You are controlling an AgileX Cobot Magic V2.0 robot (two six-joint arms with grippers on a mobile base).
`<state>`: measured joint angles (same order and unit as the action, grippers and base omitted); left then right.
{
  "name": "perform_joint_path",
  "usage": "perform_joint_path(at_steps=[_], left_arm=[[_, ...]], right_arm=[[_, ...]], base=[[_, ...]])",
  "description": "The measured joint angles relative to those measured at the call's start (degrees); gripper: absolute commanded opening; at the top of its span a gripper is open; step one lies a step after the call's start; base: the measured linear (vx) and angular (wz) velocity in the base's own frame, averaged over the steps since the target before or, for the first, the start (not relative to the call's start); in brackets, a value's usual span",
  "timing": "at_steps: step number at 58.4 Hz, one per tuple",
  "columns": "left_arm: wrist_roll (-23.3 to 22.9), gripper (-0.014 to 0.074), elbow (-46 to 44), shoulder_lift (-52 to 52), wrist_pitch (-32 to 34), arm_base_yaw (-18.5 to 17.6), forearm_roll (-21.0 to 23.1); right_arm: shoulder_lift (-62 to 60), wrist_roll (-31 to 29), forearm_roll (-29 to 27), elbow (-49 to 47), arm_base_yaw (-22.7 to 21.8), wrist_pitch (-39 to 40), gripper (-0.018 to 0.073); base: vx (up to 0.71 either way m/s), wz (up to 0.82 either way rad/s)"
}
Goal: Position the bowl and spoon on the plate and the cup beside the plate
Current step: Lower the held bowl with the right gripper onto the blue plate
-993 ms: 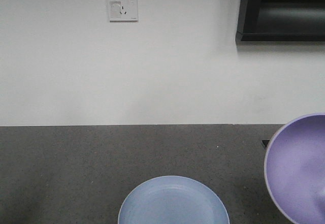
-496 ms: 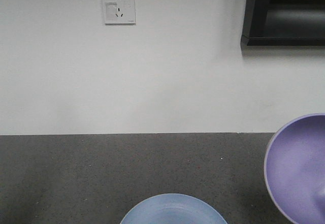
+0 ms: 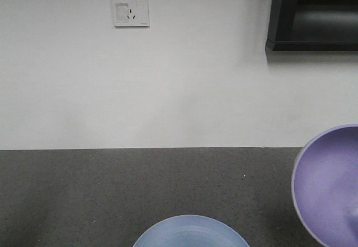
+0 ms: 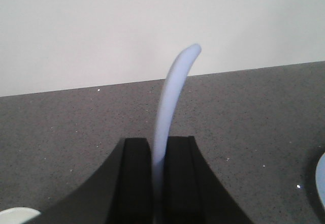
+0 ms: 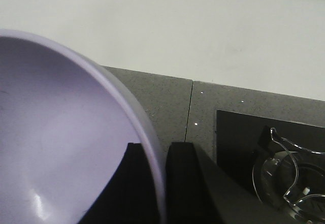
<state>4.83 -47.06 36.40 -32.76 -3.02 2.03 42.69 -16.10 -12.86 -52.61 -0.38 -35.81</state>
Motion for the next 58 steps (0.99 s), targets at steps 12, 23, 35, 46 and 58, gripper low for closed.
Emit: perform_joint_path(at_steps=[12, 23, 35, 46, 58], left_arm=[[0.0, -0.0006, 0.0, 0.0, 0.2, 0.0, 0.0], [0.0, -0.0006, 0.0, 0.0, 1.7, 0.0, 0.0], [0.0, -0.0006, 0.0, 0.0, 1.7, 0.0, 0.0], [0.0, -0.0006, 0.0, 0.0, 1.7, 0.0, 0.0], [0.0, -0.0006, 0.0, 0.0, 1.7, 0.0, 0.0]], right_arm=[[0.0, 0.0, 0.0, 0.0, 0.0, 0.0, -0.0009], [0.0, 0.0, -0.1, 0.0, 0.0, 0.0, -0.0009], [0.0, 0.0, -0.1, 0.0, 0.0, 0.0, -0.0009], [0.0, 0.0, -0.2, 0.0, 0.0, 0.2, -0.0009], [3.6, -6.5, -10.6, -0.6, 1.1, 3.1, -0.0009]], base=[[0.00, 0.00], [0.00, 0.00], [0.00, 0.00], [0.00, 0.00], [0.00, 0.00]])
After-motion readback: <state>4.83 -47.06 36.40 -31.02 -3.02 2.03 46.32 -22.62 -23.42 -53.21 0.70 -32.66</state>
